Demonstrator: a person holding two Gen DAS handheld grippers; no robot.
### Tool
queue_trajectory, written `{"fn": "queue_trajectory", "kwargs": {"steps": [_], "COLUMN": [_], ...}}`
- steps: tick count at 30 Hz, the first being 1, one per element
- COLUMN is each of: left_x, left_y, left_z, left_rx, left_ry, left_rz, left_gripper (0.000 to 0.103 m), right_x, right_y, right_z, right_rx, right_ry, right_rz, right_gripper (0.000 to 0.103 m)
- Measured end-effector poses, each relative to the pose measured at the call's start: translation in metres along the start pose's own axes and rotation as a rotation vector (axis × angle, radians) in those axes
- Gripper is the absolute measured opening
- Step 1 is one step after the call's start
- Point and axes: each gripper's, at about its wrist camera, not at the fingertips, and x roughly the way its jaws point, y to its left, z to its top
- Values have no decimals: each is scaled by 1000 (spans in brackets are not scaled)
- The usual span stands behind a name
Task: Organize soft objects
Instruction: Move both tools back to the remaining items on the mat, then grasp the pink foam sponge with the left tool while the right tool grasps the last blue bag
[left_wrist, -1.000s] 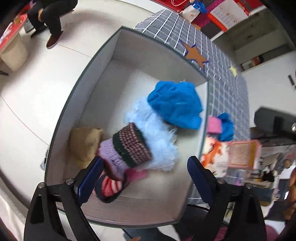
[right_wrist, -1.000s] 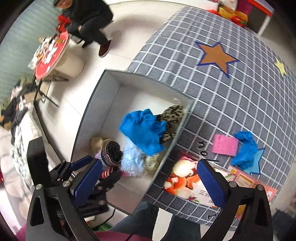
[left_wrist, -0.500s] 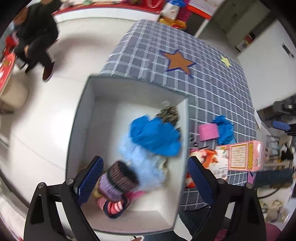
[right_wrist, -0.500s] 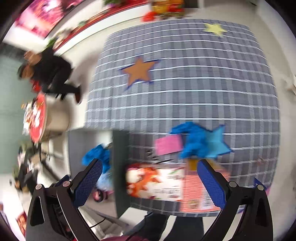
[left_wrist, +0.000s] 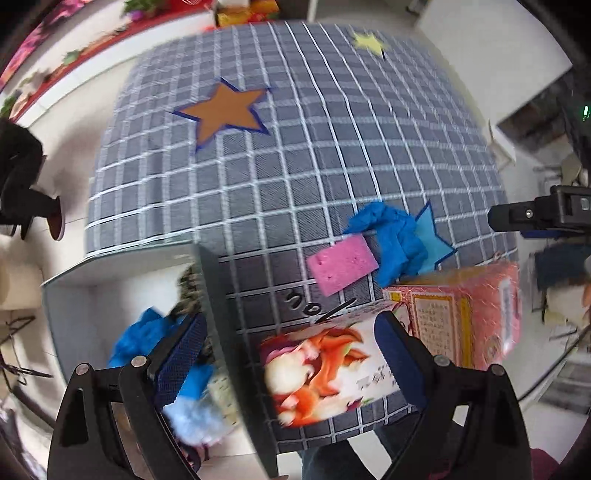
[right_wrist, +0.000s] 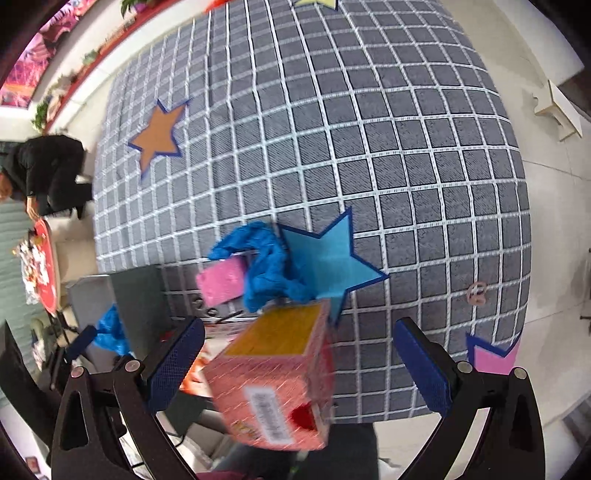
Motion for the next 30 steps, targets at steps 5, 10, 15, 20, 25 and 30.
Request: {"fn": "queue_trajectory", "kwargs": {"steps": [5,10,15,20,25,30], "left_x": [46,75,101,123,142,145], "left_y": [-20,-26,-33,-38,-49,-54], "left_z": [23,35,40,44,45,47], "left_rx": [42,81,169,200,251,289], "left_ry": [101,171,253,313,358,346], "left_rz": [91,149,222,203,210,240], "left_gripper": [94,94,94,94,99,103], "right_x": [37,82,116,143,162,172], "right_y": [2,11,25,39,45,45], "right_z": [24,44,61,69,71,73], "right_rx": [-75,-143,-221,-319,-397,-419], "right_ry": [86,193,288,387,441,386], "right_rz": [-26,-30,-30,-77,-144,-205], "right_gripper": [103,103,103,103,103,103]}}
